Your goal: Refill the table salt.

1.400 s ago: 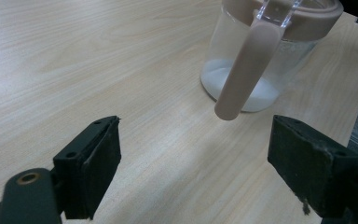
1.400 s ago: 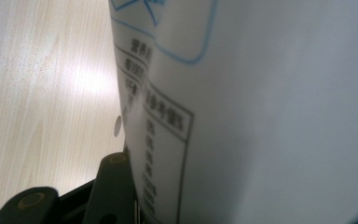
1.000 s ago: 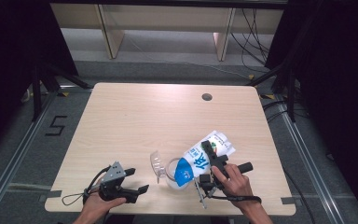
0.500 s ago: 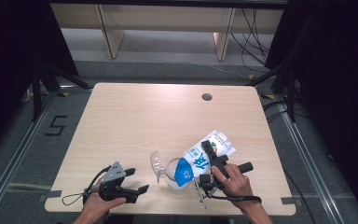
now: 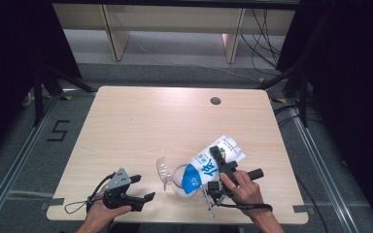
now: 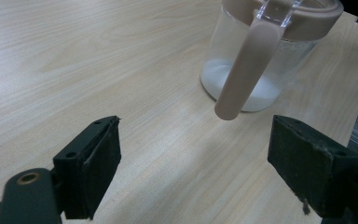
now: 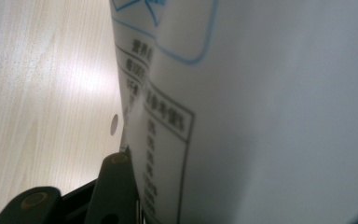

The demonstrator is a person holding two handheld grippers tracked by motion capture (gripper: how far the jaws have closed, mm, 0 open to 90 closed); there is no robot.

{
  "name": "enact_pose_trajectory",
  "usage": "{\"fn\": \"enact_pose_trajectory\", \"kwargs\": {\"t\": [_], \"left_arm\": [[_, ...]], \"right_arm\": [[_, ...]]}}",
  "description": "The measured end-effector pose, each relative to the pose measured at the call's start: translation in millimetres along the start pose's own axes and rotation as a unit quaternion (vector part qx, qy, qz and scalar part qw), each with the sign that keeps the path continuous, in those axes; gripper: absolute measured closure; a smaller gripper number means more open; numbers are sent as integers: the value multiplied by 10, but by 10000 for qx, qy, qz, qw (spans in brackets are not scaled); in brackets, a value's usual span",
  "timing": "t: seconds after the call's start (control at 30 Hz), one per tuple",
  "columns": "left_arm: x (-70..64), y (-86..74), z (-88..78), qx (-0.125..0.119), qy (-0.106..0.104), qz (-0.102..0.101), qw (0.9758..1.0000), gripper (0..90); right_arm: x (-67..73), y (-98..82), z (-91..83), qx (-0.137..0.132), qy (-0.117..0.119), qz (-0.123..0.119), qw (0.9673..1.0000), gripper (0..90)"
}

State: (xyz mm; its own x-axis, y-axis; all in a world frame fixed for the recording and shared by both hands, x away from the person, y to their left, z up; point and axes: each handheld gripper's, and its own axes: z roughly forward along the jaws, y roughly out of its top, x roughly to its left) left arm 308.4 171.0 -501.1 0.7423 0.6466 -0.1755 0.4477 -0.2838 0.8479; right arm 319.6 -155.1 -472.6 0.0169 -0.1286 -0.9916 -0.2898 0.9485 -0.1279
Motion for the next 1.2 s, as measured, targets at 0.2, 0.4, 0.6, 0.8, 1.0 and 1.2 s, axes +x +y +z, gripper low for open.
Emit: {"fn": "enact_pose_trajectory", "kwargs": {"t": [0.2,0.4,0.6,0.8,1.0,1.2], "left_arm": [[0,-1,3,-14,2,-2,10000,167],[1,1,1,15,8,11,10000,167],[2,0,3,4,-3,6,10000,167],[2,0,2,4,-5,3,10000,167],[1,0,3,3,-7,4,10000,167],[2,1,2,13,-2,17,10000,167]], "right_arm": [[3,-3,10,-41,-22,-17,10000,577],[-11,-8,0,68,78,-141,9998,579],[1,1,-1,96,98,-88,9999,580],[-5,6,-5,104,78,-141,9998,583],[13,7,-6,134,100,-80,9998,585],[11,6,-6,124,102,-69,9998,590]]}}
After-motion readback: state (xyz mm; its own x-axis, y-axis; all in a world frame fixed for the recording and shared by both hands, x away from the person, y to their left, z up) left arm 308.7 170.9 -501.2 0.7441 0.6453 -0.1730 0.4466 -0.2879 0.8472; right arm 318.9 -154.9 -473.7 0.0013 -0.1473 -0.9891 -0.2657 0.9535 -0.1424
